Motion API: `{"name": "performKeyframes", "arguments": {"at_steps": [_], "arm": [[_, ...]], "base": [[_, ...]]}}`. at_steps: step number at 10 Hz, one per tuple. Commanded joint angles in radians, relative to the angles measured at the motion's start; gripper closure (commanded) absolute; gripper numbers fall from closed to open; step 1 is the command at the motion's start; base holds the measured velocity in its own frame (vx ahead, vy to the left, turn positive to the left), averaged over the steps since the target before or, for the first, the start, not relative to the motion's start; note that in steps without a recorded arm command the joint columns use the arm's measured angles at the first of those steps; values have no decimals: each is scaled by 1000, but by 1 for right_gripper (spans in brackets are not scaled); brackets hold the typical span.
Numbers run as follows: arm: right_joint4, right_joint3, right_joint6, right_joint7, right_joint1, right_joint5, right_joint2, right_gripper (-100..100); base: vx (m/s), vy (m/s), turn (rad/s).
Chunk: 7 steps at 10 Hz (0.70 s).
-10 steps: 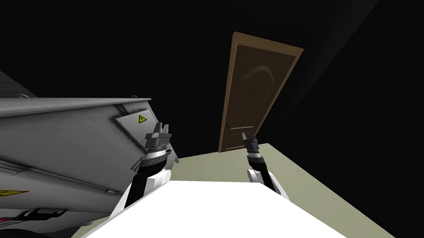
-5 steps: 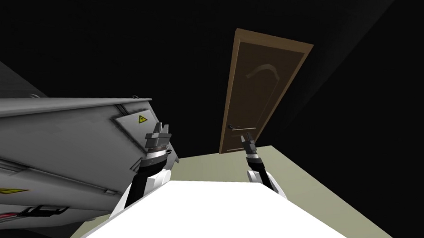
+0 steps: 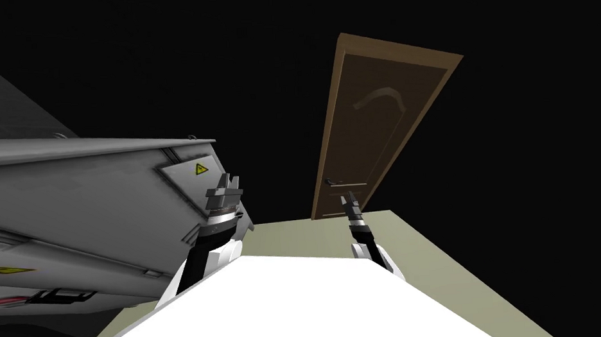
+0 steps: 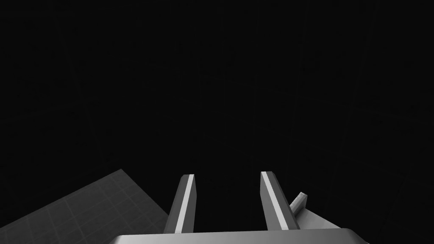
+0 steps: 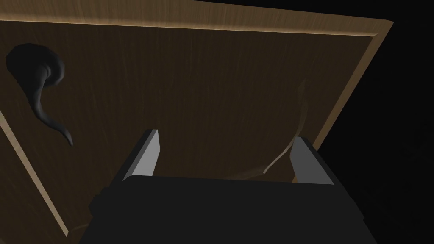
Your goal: Pull the door open
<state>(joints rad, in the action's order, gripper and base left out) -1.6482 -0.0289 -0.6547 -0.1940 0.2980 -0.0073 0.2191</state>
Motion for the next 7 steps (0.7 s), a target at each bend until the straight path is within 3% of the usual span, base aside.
{"name": "performKeyframes", "arguments": {"at_steps": [1,4,7], "arm": [[32,3,-4,0,-4,-1,4,-100],[110,5,-10,-6,-23,-8,26,-100],[157,7,-12,-9,-33,-12,37,-100]], "base": [[50,-37,52],[43,-30,61],[43,-32,47]]}}
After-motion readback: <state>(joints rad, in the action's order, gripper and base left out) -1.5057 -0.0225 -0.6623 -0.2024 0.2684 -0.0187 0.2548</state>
